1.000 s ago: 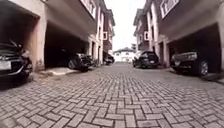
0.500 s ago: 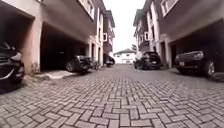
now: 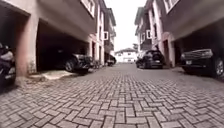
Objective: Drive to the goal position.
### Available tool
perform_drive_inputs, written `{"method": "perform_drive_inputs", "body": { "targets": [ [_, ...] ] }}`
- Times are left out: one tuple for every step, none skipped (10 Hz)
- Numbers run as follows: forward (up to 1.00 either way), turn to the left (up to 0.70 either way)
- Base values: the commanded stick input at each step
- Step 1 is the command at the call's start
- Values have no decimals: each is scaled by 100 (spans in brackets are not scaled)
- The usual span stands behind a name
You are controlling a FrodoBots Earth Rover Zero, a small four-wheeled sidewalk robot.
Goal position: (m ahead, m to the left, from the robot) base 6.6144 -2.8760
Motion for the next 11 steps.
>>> {"method": "perform_drive_inputs", "body": {
  "targets": [
    [69,0],
    [69,3],
    [69,3],
    [69,3],
    [69,3],
    [69,3],
    [69,3],
    [69,3],
    [69,3],
    [69,3],
    [69,3]
  ]
}}
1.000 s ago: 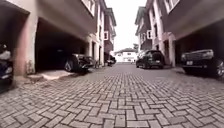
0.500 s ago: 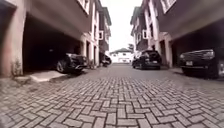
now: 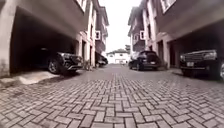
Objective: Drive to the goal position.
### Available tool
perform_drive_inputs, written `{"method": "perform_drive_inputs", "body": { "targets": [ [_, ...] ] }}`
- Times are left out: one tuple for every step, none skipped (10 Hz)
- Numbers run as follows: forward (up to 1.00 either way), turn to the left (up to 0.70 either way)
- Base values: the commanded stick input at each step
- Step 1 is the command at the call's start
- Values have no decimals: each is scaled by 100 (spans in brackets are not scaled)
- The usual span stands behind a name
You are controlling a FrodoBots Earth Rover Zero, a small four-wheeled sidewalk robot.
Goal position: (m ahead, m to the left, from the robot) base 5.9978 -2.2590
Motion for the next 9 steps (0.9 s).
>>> {"method": "perform_drive_inputs", "body": {
  "targets": [
    [69,3],
    [69,3],
    [69,3],
    [69,3],
    [69,3],
    [69,3],
    [69,3],
    [69,3],
    [69,3]
  ]
}}
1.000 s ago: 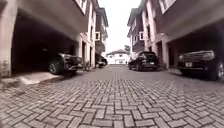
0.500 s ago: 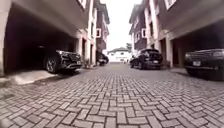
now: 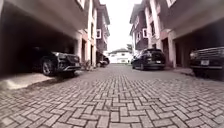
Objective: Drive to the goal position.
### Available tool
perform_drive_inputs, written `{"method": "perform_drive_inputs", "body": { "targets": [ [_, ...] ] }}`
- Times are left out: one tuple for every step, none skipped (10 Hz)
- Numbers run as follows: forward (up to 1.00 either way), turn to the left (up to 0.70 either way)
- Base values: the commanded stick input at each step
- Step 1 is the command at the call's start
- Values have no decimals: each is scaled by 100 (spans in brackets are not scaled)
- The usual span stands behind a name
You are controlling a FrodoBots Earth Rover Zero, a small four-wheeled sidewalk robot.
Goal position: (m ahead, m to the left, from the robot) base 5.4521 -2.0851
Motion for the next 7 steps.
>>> {"method": "perform_drive_inputs", "body": {
  "targets": [
    [69,3],
    [69,3],
    [69,3],
    [69,3],
    [69,3],
    [69,3],
    [69,3]
  ]
}}
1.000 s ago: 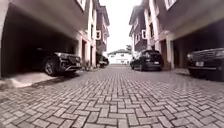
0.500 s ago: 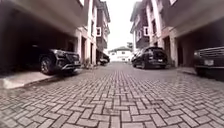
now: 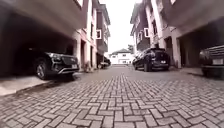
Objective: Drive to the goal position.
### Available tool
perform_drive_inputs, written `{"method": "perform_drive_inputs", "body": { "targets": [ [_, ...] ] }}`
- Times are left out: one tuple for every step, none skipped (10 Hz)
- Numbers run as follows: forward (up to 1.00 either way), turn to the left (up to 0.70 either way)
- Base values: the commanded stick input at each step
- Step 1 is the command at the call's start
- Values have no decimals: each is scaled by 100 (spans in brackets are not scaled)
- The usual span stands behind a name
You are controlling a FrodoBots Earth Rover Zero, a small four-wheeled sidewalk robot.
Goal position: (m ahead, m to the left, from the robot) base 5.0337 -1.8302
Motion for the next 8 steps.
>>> {"method": "perform_drive_inputs", "body": {
  "targets": [
    [69,3],
    [69,3],
    [69,3],
    [69,3],
    [69,3],
    [69,3],
    [69,3],
    [69,3]
  ]
}}
